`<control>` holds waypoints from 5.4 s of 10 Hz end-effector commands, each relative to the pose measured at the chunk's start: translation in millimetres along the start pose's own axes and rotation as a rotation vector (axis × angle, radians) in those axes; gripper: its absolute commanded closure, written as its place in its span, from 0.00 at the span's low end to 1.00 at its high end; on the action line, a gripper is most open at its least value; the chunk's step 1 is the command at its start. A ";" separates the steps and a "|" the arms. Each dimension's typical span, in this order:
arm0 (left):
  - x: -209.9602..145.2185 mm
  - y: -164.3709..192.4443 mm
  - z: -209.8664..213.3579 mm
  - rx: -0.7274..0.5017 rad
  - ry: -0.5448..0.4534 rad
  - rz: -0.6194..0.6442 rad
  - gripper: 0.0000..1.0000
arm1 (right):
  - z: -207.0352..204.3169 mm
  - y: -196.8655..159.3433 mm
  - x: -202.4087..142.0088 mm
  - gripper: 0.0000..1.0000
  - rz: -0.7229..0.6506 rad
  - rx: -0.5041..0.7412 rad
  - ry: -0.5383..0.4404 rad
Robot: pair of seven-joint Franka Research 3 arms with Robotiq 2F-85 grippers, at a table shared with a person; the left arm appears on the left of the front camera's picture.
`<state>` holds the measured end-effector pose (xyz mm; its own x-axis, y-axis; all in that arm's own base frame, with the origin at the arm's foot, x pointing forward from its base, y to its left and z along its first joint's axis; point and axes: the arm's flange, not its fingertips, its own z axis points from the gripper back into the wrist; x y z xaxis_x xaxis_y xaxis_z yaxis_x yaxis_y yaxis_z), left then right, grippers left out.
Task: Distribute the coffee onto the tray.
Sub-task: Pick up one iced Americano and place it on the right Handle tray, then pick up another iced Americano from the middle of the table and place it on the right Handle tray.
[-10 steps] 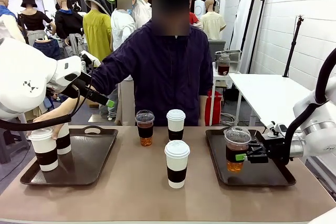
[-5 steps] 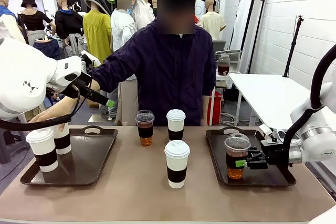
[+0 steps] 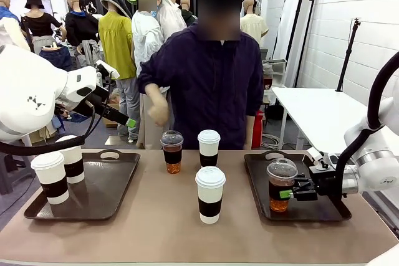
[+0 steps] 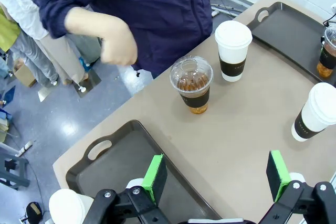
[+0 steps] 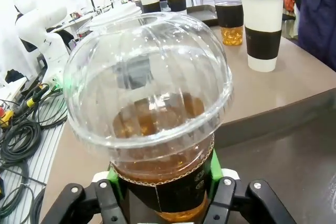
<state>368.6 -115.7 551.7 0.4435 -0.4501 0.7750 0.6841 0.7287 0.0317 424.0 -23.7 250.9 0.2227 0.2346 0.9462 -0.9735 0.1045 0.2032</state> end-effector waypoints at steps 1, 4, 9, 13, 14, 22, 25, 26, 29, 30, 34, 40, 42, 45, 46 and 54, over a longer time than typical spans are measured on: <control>-0.3 0.7 0.4 -0.001 -0.001 0.002 0.00 | -4.0 -3.9 -3.9 0.00 -0.009 -0.009 0.014; -0.3 0.7 0.4 -0.001 -0.001 0.002 0.00 | -0.9 -0.4 1.4 0.00 -0.032 -0.009 0.035; -0.3 0.7 0.4 -0.001 -0.001 0.002 0.00 | 25.8 21.5 -5.0 0.00 -0.065 -0.066 0.041; -0.3 0.7 0.4 -0.001 -0.001 0.002 0.00 | 50.6 37.9 -11.1 0.00 -0.084 -0.147 0.059; -0.3 0.7 0.4 -0.001 -0.001 0.002 0.00 | 50.7 38.1 -10.8 0.00 -0.093 -0.141 0.063; -0.3 0.7 0.4 -0.001 -0.001 0.002 0.00 | 49.0 29.7 -14.5 0.00 -0.061 -0.118 0.033; -0.3 0.7 0.4 -0.001 -0.001 0.002 0.00 | 63.1 14.7 -7.5 0.00 -0.065 -0.131 0.056; -0.3 0.7 0.4 -0.001 -0.001 0.002 0.00 | 72.0 1.5 -3.3 0.00 -0.063 -0.135 0.058; -0.3 0.7 0.4 -0.001 -0.001 0.002 0.00 | 84.3 -53.8 16.0 0.00 0.006 -0.110 0.071; -0.3 0.7 0.4 -0.001 -0.001 0.002 0.00 | 86.3 -73.2 25.1 0.00 0.039 -0.101 0.068; -0.3 0.7 0.4 -0.001 -0.001 0.002 0.00 | 65.8 -129.5 57.4 0.00 0.136 -0.095 0.033; -0.3 0.7 0.4 -0.001 -0.001 0.002 0.00 | 40.9 -155.7 73.5 0.00 0.164 -0.046 0.039; -0.3 0.7 0.4 -0.001 -0.001 0.002 0.00 | 40.9 -155.7 73.5 0.00 0.164 -0.046 0.039; -0.3 0.7 0.4 -0.001 -0.001 0.002 0.00 | 40.9 -155.7 73.5 0.00 0.164 -0.046 0.039; -0.3 0.7 0.4 -0.001 -0.001 0.002 0.00 | 40.9 -155.7 73.5 0.00 0.164 -0.046 0.039; -0.3 0.7 0.4 -0.001 -0.001 0.002 0.00 | 27.6 -192.0 80.8 0.00 0.207 -0.046 -0.007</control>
<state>368.4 -115.8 551.9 0.4431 -0.4504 0.7751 0.6842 0.7286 0.0322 613.6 -56.0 299.9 0.0370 0.2786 0.9597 -0.9950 0.0994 0.0095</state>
